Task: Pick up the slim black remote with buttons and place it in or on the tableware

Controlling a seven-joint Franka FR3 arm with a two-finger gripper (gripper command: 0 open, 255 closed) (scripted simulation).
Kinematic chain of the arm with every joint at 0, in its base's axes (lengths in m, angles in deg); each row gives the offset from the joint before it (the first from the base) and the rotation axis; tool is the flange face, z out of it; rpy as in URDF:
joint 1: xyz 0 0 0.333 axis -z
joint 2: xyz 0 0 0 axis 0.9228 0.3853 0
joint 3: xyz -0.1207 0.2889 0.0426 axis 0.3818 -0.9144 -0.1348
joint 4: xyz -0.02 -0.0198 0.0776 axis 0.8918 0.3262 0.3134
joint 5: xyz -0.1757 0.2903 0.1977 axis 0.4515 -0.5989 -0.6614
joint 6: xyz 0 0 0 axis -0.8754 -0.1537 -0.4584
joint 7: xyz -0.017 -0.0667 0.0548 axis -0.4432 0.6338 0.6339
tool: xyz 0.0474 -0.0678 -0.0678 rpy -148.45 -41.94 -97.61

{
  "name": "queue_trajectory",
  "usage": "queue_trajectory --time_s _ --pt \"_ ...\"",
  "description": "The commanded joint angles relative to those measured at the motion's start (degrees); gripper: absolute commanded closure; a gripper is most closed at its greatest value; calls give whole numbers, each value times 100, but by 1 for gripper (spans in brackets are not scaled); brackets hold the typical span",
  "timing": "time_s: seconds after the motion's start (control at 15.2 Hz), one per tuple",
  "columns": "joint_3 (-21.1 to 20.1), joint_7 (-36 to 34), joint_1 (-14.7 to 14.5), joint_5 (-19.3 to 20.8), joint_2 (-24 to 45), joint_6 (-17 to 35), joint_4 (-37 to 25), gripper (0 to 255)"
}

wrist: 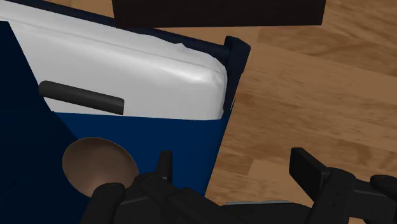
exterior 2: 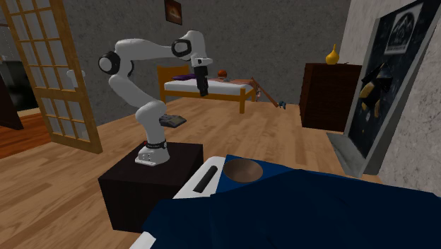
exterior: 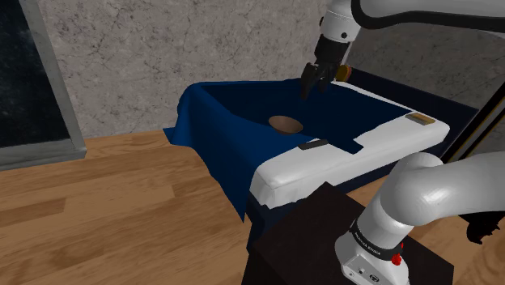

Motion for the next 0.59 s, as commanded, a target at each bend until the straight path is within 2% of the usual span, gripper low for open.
queue_trajectory --time_s 0.0,0.53 --pt "0 0 0 0 0 0 0 0" --pt "1419 2332 -174 696 -315 544 980 0"
